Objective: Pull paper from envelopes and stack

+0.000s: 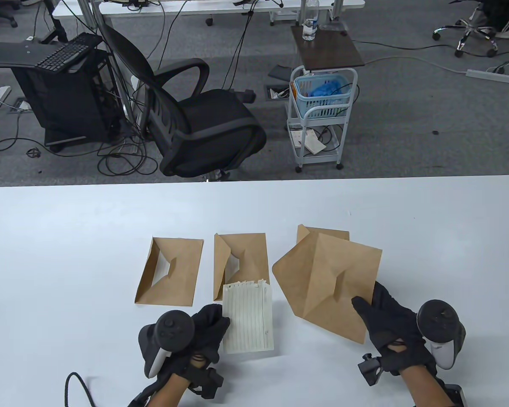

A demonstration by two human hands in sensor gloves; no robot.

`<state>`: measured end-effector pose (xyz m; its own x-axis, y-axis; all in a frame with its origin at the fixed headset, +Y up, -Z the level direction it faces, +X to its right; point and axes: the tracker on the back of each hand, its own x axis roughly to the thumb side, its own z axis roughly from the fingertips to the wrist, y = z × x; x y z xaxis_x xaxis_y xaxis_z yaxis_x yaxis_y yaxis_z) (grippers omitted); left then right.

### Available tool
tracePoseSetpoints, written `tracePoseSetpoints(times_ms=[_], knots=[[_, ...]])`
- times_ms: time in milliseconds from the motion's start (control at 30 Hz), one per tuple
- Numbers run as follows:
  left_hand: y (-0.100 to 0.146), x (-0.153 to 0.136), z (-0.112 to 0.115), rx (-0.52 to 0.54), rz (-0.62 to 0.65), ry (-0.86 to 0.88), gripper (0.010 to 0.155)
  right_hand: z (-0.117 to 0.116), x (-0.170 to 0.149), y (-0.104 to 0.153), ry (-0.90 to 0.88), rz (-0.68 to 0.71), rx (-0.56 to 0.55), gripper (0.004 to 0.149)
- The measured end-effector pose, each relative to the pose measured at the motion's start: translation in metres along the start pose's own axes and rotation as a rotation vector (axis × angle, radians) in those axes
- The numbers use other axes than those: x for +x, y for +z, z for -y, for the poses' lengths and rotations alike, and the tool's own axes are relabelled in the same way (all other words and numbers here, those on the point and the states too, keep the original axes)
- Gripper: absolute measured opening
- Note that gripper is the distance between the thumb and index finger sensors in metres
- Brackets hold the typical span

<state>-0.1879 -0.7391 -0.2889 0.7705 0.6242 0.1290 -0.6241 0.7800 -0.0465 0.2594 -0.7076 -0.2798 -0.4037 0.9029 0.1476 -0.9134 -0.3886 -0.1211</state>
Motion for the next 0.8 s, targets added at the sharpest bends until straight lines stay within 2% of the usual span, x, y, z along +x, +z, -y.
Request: tracePoseSetpoints(times_ms=[233,367,467,500,633,800], knots=[[-0.002,0.006,0.014,-0.114,0.013,-0.219,0.076,0.010,-0.005,-0.001,-0.018,-0.020,-0.035,0.051],[0.000,0.013,0.022,-0.166,0.050,-0.310,0.071,0.008,-0.005,-0.001,-0.020,-0.015,-0.024,0.051],[0.001,0.019,0.028,-0.209,0.084,-0.394,0.051,0.005,-0.005,-0.001,-0.012,-0.010,-0.010,0.052],[0.001,0.021,0.031,-0.207,0.092,-0.445,0.050,0.004,-0.005,-0.001,-0.011,-0.010,-0.004,0.051],[0.000,0.025,0.040,-0.221,0.119,-0.602,0.049,-0.004,-0.007,-0.001,-0.034,-0.024,0.032,0.052],[-0.001,0.030,0.049,-0.233,0.130,-0.695,0.049,-0.016,-0.006,-0.001,-0.087,-0.040,0.081,0.052]])
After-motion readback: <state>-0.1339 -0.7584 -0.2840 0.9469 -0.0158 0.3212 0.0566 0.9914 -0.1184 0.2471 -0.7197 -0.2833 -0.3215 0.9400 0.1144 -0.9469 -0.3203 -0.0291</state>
